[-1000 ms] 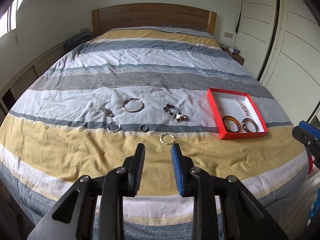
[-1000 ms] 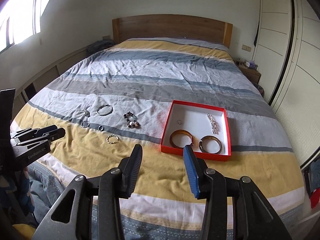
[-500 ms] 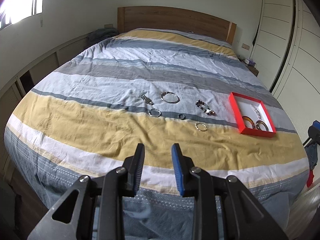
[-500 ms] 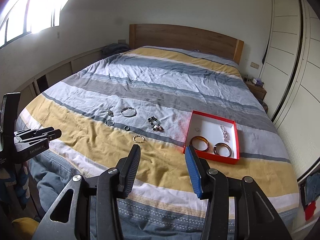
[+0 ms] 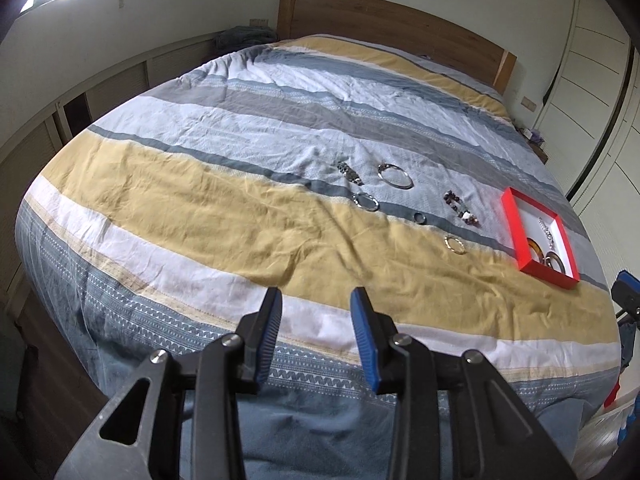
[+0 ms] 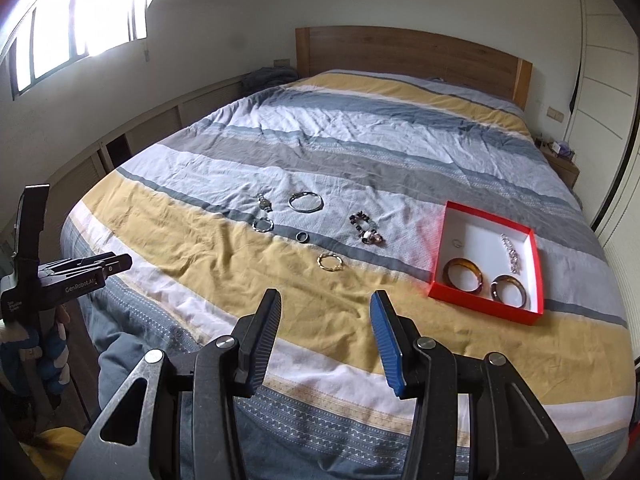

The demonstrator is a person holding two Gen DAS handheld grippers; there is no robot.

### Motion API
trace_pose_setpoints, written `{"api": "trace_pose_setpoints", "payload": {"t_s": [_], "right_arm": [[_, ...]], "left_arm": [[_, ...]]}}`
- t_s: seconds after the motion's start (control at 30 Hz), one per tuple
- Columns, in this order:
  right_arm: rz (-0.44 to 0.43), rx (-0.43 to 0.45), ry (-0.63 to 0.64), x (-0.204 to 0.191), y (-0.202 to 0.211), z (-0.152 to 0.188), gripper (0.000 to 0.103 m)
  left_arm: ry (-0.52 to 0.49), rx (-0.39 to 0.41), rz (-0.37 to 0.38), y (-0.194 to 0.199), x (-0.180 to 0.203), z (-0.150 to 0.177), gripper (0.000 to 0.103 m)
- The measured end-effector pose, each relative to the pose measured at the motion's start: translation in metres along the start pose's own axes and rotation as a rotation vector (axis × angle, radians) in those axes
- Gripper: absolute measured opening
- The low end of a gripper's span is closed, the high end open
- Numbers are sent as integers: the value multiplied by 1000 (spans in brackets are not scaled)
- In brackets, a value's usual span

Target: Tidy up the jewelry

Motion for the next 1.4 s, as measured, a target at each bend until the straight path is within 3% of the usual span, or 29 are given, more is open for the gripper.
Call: {"api": "trace_pose_setpoints", "payload": {"t_s": [0.1, 0.3, 0.73, 1.03, 1.4], "right_arm": [[-22, -41, -15, 1, -34, 0, 46], [-60, -111, -32, 7, -99, -4, 36], [-134, -230, -66, 19, -217, -15, 23], [-177, -284, -82, 14, -259, -10, 23], [-192, -321, -75, 9, -282, 7, 23]], "left_arm": [[12, -30, -7, -26, -6, 0, 34], [32, -71, 6, -79, -5, -11, 34], [33, -107, 51, -182, 24, -69, 33], [24, -120, 39, -231, 34, -90, 32], [-15, -167, 17, -269, 35, -79, 30]]}}
Point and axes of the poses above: each gripper's, at about its wrist camera, not at the fingertips, and y roughly against the way its jaws point, x to its right, z to its underside, the point moved 9 cm from there along -y, roughly the way its jaws point, and after that the axes turned 4 degrees about z, right-handed, at the moved point
